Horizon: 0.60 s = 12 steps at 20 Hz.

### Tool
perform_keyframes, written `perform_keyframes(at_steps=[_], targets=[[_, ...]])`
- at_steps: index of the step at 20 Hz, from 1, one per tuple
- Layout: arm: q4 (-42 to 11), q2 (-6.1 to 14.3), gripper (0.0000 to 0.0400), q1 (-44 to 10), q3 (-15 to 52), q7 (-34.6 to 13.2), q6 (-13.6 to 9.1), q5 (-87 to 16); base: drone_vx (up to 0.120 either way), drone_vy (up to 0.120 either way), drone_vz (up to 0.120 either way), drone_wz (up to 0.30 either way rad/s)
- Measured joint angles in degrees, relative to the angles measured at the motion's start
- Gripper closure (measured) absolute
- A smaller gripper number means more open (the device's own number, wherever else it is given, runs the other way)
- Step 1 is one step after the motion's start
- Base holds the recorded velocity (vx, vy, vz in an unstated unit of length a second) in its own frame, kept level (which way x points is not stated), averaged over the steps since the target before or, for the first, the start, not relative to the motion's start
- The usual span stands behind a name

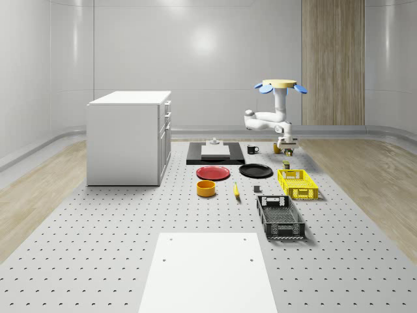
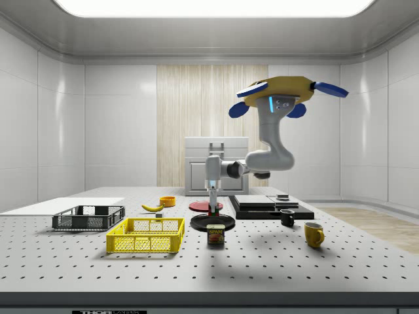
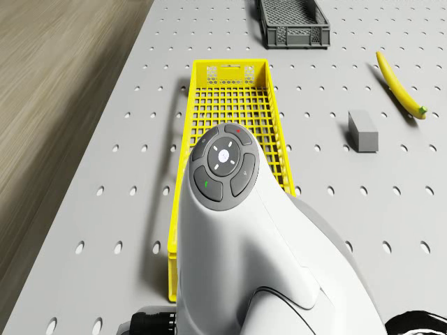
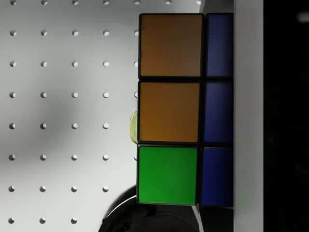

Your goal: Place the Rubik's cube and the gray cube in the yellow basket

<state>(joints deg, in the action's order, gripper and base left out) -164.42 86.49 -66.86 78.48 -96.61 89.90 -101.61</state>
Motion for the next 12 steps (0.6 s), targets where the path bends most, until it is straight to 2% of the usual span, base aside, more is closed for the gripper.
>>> perform_keyframes(at_steps=[12], targets=[[0.0, 1.0, 0.008, -0.2, 0.2, -0.2, 1.0, 0.4, 0.12, 0.0, 0.0, 0.0]])
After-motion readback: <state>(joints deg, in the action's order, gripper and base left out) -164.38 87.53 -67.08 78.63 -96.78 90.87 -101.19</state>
